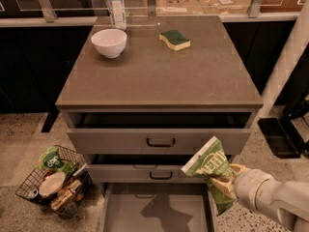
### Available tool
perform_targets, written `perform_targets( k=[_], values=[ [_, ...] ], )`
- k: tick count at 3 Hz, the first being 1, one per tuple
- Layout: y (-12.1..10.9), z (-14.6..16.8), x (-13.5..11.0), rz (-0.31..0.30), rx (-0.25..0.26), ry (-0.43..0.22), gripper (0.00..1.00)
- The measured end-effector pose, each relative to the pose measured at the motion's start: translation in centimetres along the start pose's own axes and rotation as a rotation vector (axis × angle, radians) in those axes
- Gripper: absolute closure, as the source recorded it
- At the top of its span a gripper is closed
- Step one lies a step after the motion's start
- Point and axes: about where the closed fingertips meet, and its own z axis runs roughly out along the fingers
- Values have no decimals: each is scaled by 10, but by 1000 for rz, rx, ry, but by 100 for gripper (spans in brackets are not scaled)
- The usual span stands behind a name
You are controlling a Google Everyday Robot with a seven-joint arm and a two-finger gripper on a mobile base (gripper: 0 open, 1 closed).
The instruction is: Pick green jalapeno chip bag from bottom drawer and place on counter
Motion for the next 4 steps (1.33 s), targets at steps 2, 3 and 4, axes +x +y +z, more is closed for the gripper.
perform_targets(
  k=[2, 3, 4],
  values=[
    [-2, -35, -81, -105, 120, 15, 100],
    [-1, -34, -81, -111, 111, 11, 100],
    [-6, -32, -85, -96, 107, -10, 100]
  ],
)
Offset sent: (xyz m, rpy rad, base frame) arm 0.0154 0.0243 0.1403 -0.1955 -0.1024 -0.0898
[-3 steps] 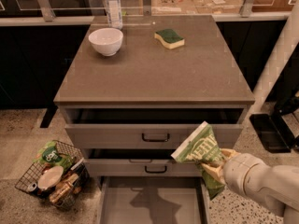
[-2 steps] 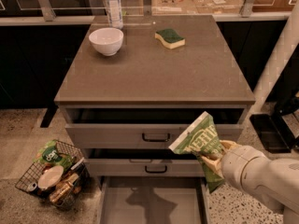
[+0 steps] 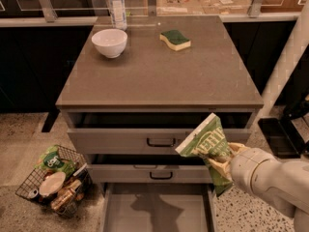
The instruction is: Pick green jalapeno chip bag from bottom drawer and place on counter
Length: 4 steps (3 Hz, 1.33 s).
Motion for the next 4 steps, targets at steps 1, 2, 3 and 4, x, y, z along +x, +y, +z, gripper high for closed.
perform_targets(
  k=[1, 2, 3, 4],
  values=[
    [-25, -7, -30, -5, 45, -44, 100],
    [-45, -19, -63, -37, 108, -65, 100],
    [-60, -11, -60, -61, 159, -27, 100],
    [-79, 19, -30, -88, 202, 53, 100]
  ],
)
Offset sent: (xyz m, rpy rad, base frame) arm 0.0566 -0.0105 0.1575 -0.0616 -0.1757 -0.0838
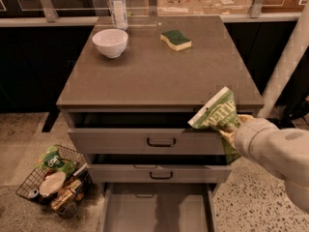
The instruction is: Pick green jalapeno chip bag from bottom drawer and place on counter
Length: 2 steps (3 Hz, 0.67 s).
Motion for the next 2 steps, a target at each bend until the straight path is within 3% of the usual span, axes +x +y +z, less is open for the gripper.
perform_targets(
  k=[1, 2],
  values=[
    [-13, 30, -8, -55, 62, 46, 100],
    [-13, 30, -8, -56, 62, 46, 100]
  ],
)
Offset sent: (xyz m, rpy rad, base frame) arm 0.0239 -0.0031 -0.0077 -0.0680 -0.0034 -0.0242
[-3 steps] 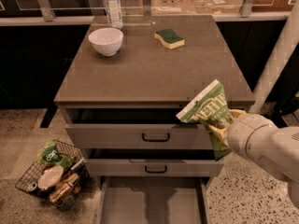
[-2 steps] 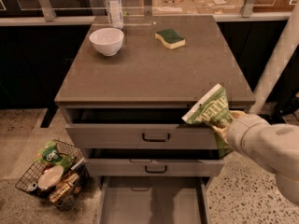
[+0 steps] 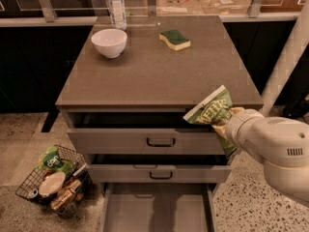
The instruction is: Pick green jalapeno chip bag from bottom drawer and place on counter
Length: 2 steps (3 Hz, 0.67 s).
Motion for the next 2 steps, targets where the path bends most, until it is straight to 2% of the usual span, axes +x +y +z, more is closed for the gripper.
perform_targets(
  k=[1, 2],
  values=[
    [3, -4, -3, -19, 15, 11, 100],
    [7, -32, -17, -70, 72, 30, 100]
  ],
)
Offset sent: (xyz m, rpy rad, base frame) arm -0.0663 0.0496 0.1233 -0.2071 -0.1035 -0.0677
